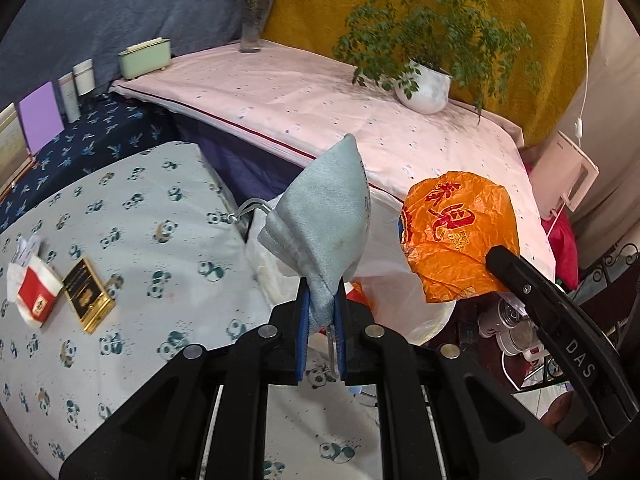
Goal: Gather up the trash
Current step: 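Carry the orange bag and grey cloth over the bin and open both tools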
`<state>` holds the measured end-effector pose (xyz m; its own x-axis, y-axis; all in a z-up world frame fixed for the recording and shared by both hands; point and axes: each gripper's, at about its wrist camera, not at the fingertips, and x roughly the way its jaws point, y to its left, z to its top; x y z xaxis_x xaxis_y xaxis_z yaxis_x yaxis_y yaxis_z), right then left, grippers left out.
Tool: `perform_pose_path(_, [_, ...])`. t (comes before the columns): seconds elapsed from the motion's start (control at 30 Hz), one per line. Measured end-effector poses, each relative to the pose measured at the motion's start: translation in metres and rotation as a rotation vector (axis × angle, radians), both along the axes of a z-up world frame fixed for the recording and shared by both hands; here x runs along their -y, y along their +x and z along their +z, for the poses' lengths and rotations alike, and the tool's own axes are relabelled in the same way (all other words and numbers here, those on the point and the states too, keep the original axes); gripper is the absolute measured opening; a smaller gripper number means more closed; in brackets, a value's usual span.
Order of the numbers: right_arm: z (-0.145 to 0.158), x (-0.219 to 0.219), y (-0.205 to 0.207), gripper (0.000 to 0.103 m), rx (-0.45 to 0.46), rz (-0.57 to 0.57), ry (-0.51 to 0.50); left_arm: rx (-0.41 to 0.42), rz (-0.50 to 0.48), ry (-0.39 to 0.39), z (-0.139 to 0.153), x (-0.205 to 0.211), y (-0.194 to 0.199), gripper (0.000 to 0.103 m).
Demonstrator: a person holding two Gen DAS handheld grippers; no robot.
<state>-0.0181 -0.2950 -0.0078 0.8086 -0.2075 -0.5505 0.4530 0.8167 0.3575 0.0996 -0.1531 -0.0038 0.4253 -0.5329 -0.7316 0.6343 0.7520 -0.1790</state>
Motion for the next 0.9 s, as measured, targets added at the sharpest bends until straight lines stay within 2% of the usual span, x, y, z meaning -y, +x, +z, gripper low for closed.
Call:
perform_pose_path(0.2, [-0.009,0.015,-0.002,0.012,-0.011,-0.022,0.012,-0.014,-0.029,0.02,-0.012,0.023,0.003,0.011])
perform_pose_path(0.3, [-0.012,0.019,-0.001,0.012,-0.015,-0.027,0.017,-0.025,-0.037,0.019,-0.016,0.029,0.006,0.015])
perform_pose_path(0.33, [-0.013,0.021,0.0,0.012,-0.017,-0.029,0.019,-0.021,-0.03,0.023,-0.017,0.03,0.007,0.02])
perform_pose_path(0.37, [-0.014,0.022,0.0,0.012,-0.018,-0.03,0.021,-0.017,-0.02,0.028,-0.019,0.031,0.008,0.03])
perform_pose_path(0.4, [-0.015,0.023,0.002,0.012,-0.02,-0.03,0.023,-0.016,-0.011,0.029,-0.02,0.03,0.009,0.033])
perform_pose_path(0.57, [-0.018,0.023,0.008,0.012,-0.032,-0.025,0.024,-0.03,0.019,0.037,-0.026,0.024,0.016,0.036])
perform_pose_path(0.67, [-0.019,0.022,0.014,0.012,-0.033,-0.018,0.022,-0.032,0.043,0.032,-0.028,0.018,0.019,0.05])
perform_pose_path(0.9, [-0.021,0.018,0.025,0.012,-0.038,0.0,0.018,-0.025,0.066,0.024,-0.025,0.007,0.026,0.05])
